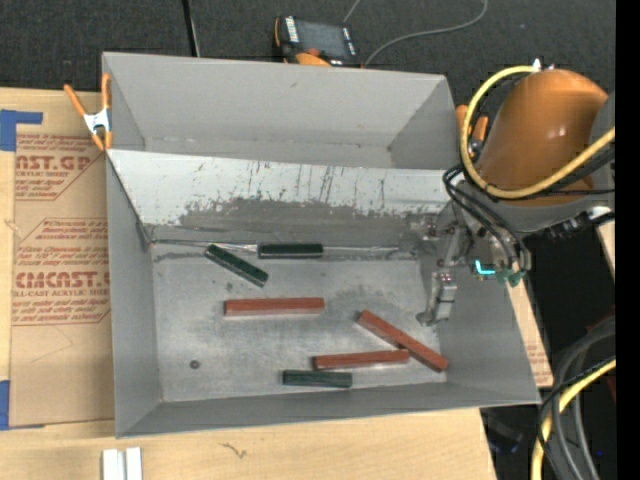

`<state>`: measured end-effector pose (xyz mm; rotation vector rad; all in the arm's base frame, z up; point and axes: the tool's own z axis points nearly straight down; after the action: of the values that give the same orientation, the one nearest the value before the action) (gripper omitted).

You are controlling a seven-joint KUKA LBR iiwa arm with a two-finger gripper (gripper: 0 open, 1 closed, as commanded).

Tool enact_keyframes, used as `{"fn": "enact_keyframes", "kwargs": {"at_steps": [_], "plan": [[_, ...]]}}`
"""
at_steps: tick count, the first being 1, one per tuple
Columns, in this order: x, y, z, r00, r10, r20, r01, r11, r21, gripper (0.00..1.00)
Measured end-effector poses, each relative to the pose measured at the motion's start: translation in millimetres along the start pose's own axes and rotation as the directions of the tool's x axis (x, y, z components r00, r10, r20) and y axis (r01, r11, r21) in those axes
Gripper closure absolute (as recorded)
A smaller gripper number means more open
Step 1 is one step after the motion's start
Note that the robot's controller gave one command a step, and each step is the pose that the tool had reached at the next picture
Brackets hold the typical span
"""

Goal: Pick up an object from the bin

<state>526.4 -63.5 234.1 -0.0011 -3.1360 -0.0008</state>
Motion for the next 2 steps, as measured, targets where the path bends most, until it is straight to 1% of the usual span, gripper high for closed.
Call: {"fn": "enact_keyframes", "kwargs": {"at_steps": [1, 2], "plan": [[27.6, 20.8, 96.5, 0.991, 0.137, -0.002, -0.137, 0.991, -0.001, 0.00], [32.4, 0.5, 168.0, 0.971, 0.240, -0.001, -0.240, 0.971, -0.001, 0.00]]}}
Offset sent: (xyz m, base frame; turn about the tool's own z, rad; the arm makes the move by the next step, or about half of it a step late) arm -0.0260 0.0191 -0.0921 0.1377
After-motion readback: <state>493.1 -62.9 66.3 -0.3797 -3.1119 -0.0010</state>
